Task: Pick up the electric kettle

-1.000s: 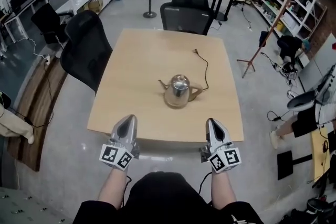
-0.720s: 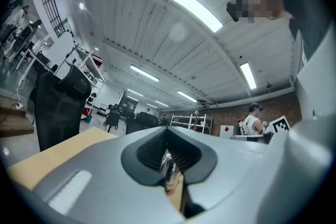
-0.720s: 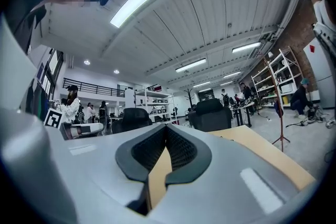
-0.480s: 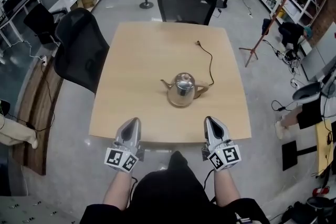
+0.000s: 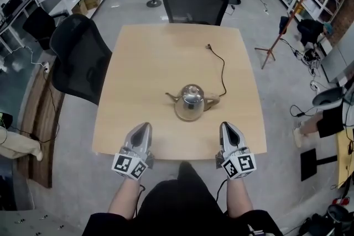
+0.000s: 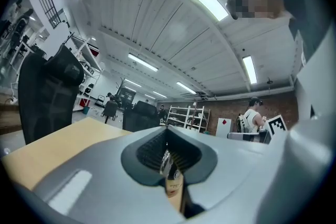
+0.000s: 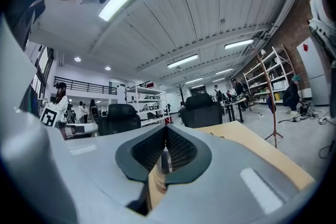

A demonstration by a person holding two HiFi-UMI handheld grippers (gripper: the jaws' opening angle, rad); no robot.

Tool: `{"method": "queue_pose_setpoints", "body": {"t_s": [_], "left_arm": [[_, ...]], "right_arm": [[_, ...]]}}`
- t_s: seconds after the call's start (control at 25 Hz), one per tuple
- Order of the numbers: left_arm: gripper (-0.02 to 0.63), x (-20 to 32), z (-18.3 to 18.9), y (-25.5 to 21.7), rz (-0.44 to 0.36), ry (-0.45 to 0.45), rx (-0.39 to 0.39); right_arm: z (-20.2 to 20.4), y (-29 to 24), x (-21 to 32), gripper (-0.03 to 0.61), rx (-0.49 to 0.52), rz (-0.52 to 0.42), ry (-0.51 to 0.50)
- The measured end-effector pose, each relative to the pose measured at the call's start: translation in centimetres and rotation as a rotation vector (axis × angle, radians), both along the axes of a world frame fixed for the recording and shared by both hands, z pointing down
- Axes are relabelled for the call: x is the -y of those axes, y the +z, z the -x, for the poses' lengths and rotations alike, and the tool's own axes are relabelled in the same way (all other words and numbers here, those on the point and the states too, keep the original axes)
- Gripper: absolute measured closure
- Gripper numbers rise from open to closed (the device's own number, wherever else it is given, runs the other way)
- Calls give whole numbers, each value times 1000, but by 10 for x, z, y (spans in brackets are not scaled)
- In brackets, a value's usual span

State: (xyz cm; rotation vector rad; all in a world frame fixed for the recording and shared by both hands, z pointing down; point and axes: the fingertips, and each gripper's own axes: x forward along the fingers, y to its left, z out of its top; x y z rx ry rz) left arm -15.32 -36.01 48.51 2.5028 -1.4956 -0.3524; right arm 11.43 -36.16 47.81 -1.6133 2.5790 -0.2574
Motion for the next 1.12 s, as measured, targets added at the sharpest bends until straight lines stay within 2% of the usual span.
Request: {"method": "queue_pose_setpoints", "body": {"t_s": [0.36,0.72,0.88,0.96,1.12], "left_arm": [[615,48,-8,9,54,-31,-6],[615,74,-17,49,163,-73,15],[595,83,-19,63,192,-99,36],[520,87,-20,70,208,-106,40],[479,95,-24,82,238,-127,31]], "right_arm": [[-21,11,48,576,-52,22,7],[-29,43,73,574,-101,113,1],[-27,59,75,502,-126,146,-12],[-23,71,75,464,-157,170,-24],[-22,96,78,428,-186,232,-5]]}}
